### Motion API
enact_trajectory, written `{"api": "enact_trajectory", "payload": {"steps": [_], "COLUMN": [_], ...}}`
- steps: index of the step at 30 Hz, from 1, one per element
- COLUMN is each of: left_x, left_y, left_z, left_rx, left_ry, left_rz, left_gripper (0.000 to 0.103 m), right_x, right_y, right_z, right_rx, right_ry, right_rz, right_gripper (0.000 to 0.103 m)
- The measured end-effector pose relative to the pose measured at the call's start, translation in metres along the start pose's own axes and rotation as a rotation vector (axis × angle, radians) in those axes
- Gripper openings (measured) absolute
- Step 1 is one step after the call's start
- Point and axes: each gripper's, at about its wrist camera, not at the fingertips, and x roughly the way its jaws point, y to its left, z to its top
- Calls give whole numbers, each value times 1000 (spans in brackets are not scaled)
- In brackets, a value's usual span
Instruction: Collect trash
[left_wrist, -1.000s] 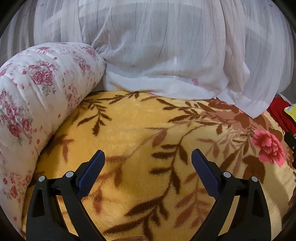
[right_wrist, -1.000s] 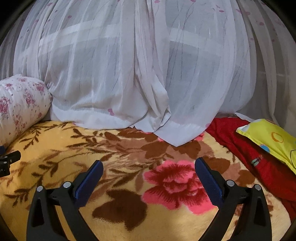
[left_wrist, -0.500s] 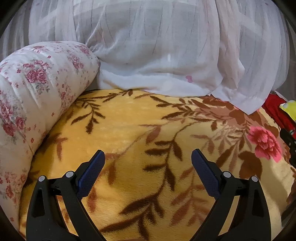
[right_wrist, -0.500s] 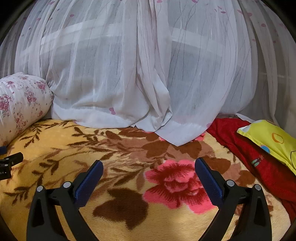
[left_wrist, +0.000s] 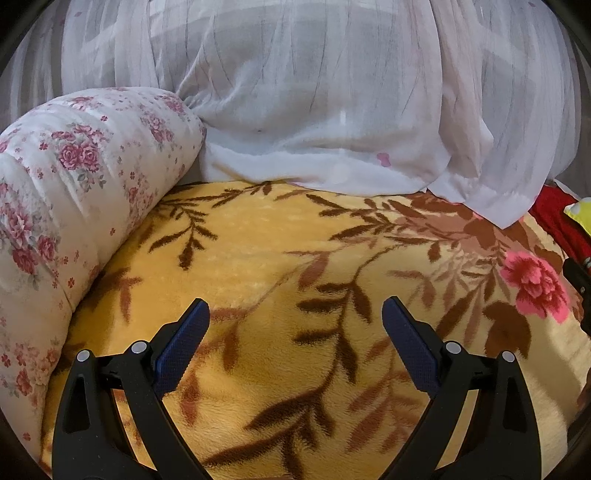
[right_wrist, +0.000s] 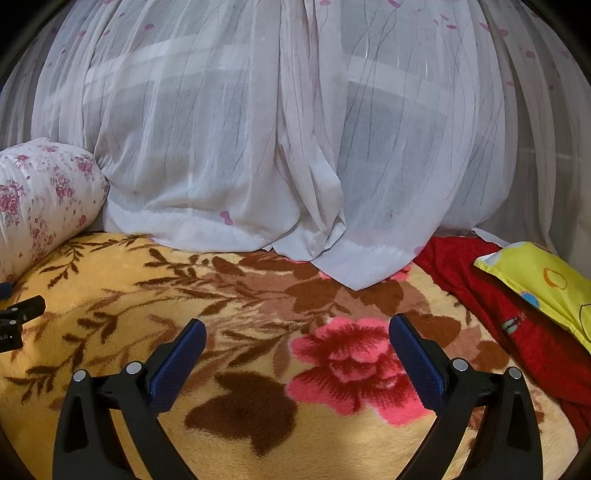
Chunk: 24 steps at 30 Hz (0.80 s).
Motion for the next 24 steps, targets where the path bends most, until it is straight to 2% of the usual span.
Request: {"api": "enact_trajectory", "payload": {"steps": [24], "left_x": [1], "left_y": [9], "left_z": [0], "left_rx": [-7], "left_ry": [-16], "left_rz": [43], "left_gripper": [92], "right_x": [4], "right_y": [-3], "right_z": [1], "right_rx": [-17], "right_ry": [-13], "right_rz": [-1], "right_gripper": [98]}}
